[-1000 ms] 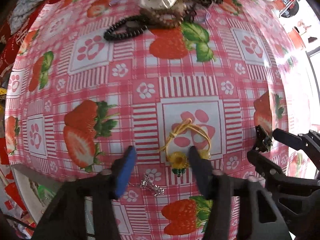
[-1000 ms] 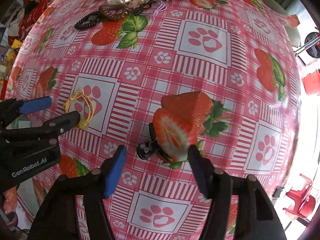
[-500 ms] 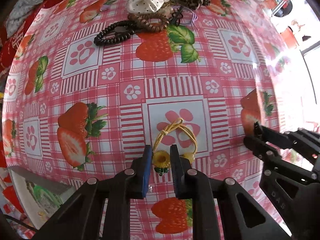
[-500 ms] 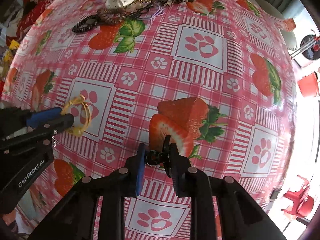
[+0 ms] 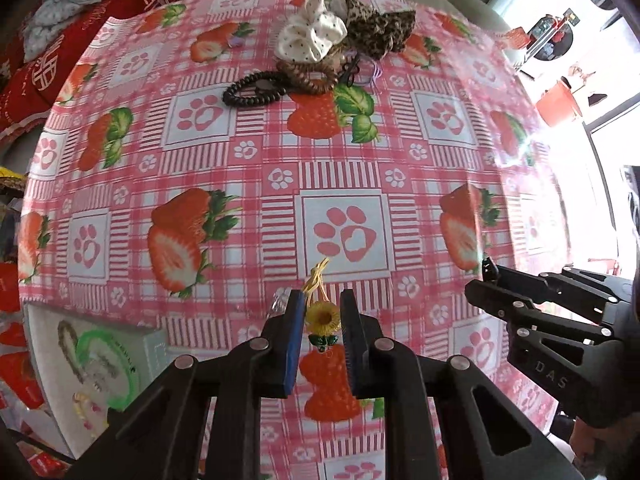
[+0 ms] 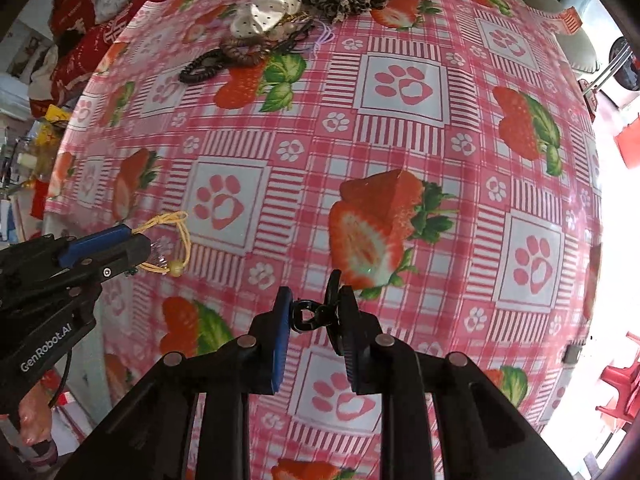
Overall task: Organize jewelry
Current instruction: 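Carry the hair tie and claw clip into the white tray and open both tools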
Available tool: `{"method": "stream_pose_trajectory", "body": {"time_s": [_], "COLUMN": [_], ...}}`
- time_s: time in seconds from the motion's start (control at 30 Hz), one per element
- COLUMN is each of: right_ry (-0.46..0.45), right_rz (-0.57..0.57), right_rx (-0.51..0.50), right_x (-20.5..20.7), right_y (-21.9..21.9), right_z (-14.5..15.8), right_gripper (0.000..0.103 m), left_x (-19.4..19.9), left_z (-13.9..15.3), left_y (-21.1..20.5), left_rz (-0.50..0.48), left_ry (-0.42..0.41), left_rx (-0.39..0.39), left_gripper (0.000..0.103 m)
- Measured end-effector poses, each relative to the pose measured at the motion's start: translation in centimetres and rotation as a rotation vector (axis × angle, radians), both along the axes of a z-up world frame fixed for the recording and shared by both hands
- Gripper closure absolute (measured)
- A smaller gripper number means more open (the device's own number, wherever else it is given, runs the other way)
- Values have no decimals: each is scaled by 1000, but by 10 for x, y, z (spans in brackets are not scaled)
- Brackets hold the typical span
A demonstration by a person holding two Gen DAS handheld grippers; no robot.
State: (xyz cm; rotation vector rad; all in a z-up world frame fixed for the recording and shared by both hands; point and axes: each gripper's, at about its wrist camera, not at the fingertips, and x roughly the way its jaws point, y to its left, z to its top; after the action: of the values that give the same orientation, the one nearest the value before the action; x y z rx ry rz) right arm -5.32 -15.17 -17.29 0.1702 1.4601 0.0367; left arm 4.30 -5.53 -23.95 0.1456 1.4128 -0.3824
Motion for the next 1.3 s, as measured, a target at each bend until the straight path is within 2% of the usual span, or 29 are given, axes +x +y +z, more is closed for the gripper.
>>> {"method": "stream_pose_trajectory", "body": {"time_s": [0.2, 0.37, 0.63, 0.87, 1.3], "right_ry": [-12, -31, -59, -70, -46], "right_rz": [24, 51, 111, 202, 413], "right_rx": [6, 11, 28, 52, 114], "right_x": [-15, -21, -24, -28, -33], "right_y": [11, 27, 66, 113, 222], "right_z": [21, 38, 58, 69, 63], "right_gripper": [78, 78, 78, 78, 78], "left_x": [-70, -91, -111, -142, -205], "left_z": [89, 117, 141, 156, 150], "left_y": [77, 102, 148, 209, 317], "left_rz": [20, 46, 114, 213, 453], "left_ry": [-29, -56, -86, -93, -52], "left_rx": [-15, -32, -49, -49, -34], "left_gripper": [79, 79, 79, 79, 79]}}
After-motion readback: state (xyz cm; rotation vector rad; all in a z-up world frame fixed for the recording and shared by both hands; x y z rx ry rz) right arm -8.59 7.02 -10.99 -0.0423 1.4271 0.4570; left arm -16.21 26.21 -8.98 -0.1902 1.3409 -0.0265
